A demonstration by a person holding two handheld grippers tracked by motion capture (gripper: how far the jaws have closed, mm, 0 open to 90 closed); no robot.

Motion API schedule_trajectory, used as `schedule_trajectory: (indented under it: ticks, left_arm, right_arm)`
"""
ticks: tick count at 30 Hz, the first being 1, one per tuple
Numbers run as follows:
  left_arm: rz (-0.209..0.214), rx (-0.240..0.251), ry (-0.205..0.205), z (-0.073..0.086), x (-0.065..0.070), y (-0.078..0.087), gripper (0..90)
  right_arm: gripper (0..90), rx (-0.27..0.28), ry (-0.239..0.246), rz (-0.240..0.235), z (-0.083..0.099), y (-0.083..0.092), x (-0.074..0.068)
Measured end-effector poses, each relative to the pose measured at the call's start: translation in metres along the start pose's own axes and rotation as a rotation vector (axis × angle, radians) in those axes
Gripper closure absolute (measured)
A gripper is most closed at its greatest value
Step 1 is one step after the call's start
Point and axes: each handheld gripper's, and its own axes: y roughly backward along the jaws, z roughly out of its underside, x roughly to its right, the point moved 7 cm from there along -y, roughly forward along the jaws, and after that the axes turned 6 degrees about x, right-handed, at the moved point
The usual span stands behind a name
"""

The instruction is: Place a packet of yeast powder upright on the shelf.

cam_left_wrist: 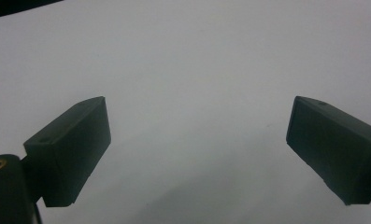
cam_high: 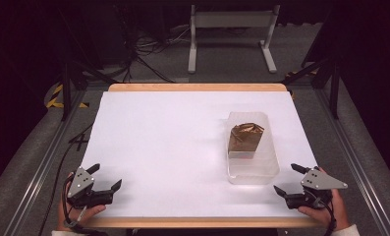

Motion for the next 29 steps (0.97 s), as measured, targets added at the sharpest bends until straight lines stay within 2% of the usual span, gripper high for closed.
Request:
schedule_trajectory:
  ticks: [23,29]
  left_arm:
    - [-0.004,-0.014,-0.049,-0.0064,0.0071,-0.0038,7.2]
    - [0.004,0.0,-0.024,-0.0108,0.0077,-0.0042,6.8]
  right_arm:
    - [8.9,-0.004,-0.002,-0.001,0.0009,0.0008,-0.0006]
    - [8.6,0.002,-0.004,0.0,0.0003,0.0017,-0.0003]
